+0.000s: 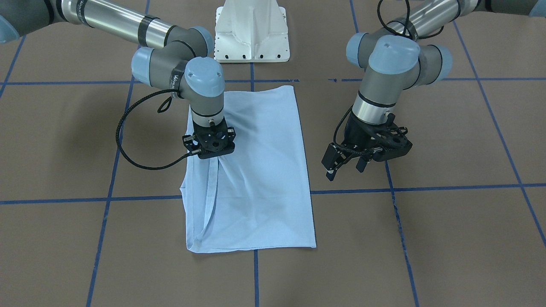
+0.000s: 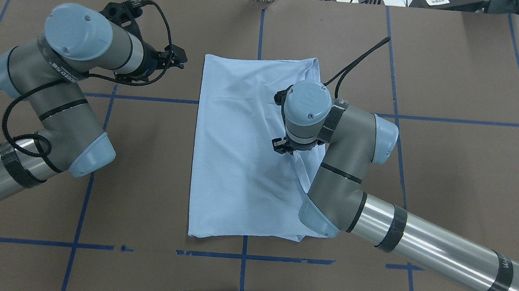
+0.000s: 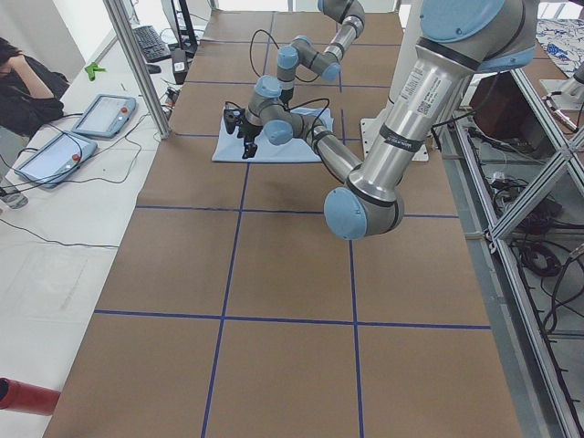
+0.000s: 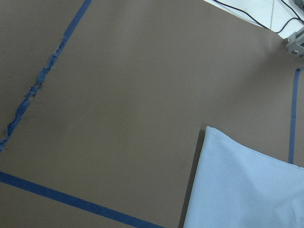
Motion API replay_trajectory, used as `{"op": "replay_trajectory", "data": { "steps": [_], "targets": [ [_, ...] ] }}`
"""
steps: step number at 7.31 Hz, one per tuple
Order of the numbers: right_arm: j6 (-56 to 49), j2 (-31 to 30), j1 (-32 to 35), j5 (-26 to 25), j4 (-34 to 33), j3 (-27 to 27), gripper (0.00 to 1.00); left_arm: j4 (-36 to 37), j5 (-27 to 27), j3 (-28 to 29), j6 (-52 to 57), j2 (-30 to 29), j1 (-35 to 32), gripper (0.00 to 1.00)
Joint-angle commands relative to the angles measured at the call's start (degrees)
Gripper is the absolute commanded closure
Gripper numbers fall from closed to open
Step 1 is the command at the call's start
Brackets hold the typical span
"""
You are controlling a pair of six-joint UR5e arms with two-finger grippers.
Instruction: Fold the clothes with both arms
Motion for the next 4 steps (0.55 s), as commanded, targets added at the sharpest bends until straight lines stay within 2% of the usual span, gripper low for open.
{"op": "replay_trajectory", "data": {
  "steps": [1,4],
  "targets": [
    [-0.58,-0.66,0.96,0.47,-0.17,0.13,0.46,0.02,-0.04,-0.04,-0.40,-0.22,-0.06,0.00],
    [-2.50,-2.58,2.19,0.73,-0.17,0.57,0.52,-0.07,-0.04,-0.04,-0.49,-0.39,0.12,0.00]
  ]
}}
